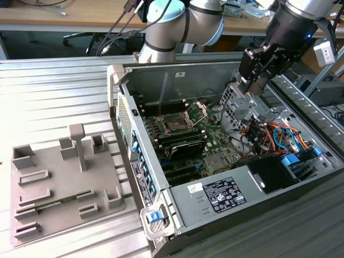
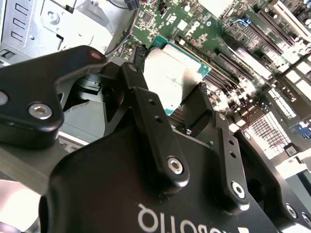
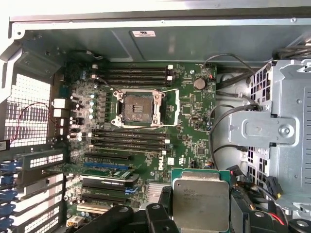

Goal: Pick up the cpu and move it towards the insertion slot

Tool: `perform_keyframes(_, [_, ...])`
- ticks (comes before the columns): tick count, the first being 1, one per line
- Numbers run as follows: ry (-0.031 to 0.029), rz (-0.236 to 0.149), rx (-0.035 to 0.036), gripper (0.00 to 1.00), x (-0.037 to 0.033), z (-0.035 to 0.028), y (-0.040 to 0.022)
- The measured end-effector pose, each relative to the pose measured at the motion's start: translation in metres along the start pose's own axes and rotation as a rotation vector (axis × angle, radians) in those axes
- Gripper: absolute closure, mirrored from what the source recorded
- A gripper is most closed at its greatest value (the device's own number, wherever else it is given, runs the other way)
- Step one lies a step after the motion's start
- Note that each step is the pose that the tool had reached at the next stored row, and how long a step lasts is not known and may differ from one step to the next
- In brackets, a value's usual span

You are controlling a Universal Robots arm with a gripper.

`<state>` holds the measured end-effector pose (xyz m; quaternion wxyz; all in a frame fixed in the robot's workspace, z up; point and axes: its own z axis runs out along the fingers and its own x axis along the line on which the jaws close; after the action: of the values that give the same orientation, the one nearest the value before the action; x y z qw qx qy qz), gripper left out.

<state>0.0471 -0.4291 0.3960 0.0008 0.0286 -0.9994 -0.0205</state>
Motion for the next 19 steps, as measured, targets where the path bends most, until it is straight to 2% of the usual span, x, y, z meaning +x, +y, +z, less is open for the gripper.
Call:
perform_keyframes(8, [0.0000, 0.000, 0.0000, 0.45, 0.0047, 0.0036, 0.0026])
perform_keyframes(19, [0.0000, 0.000, 0.0000, 0.45, 0.0048, 0.0086, 0.0027])
